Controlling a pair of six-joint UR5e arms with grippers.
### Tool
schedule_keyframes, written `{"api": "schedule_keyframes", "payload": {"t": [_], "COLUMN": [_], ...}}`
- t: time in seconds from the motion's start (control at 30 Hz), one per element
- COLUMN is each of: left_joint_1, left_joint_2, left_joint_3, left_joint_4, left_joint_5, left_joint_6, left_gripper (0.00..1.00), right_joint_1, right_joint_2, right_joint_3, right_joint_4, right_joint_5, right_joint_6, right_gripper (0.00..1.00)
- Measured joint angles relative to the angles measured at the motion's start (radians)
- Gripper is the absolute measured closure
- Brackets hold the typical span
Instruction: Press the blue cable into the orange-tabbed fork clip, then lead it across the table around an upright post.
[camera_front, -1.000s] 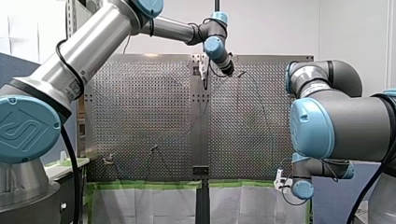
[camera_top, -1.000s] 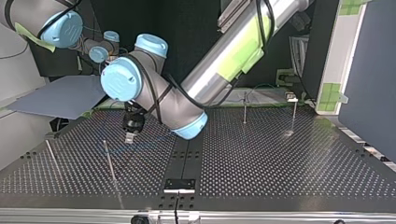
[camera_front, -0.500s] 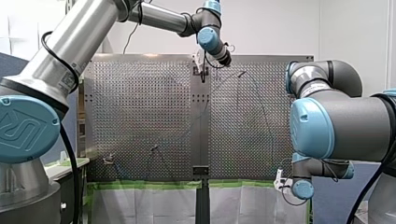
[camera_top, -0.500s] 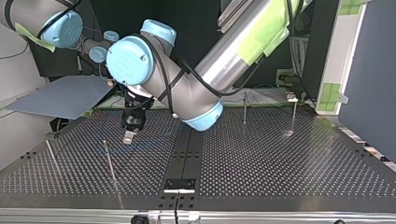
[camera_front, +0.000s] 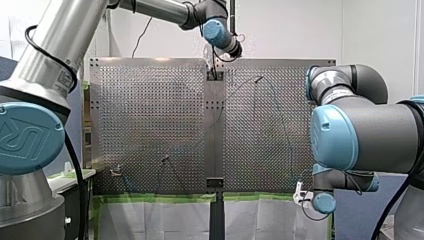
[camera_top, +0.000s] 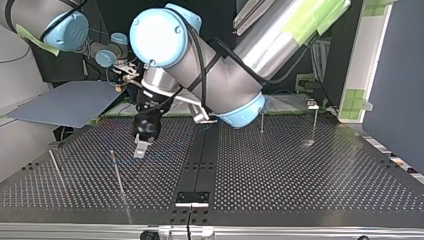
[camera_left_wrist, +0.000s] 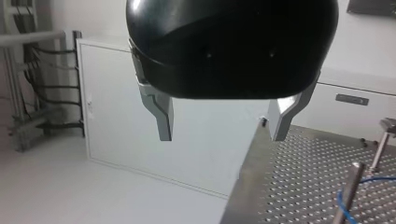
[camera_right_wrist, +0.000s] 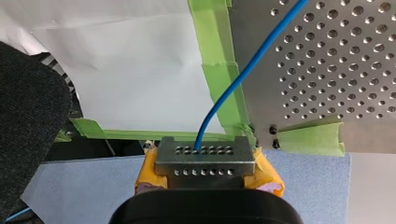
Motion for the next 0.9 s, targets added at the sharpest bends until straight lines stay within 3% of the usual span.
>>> {"api": "schedule_keyframes", "payload": {"t": [0.27, 0.73, 0.9], "left_joint_1": [0.002, 0.005, 0.001], "left_joint_2": [0.078, 0.213, 0.203], "left_joint_3": [-0.078, -0.214, -0.268], "left_joint_4": [0.078, 0.214, 0.268], "left_joint_5": [0.001, 0.001, -0.003], "left_joint_6": [0.031, -0.069, -0.069], "left_gripper": [0.00, 0.00, 0.00], "right_joint_1": [0.001, 0.009, 0.010], "right_joint_2": [0.000, 0.000, 0.001], "right_joint_3": [0.000, 0.000, 0.000], "right_joint_4": [0.008, 0.013, 0.013], "right_joint_5": [0.000, 0.000, 0.000], "right_joint_6": [-0.001, -0.004, -0.005], "right_gripper": [1.00, 1.00, 1.00]}}
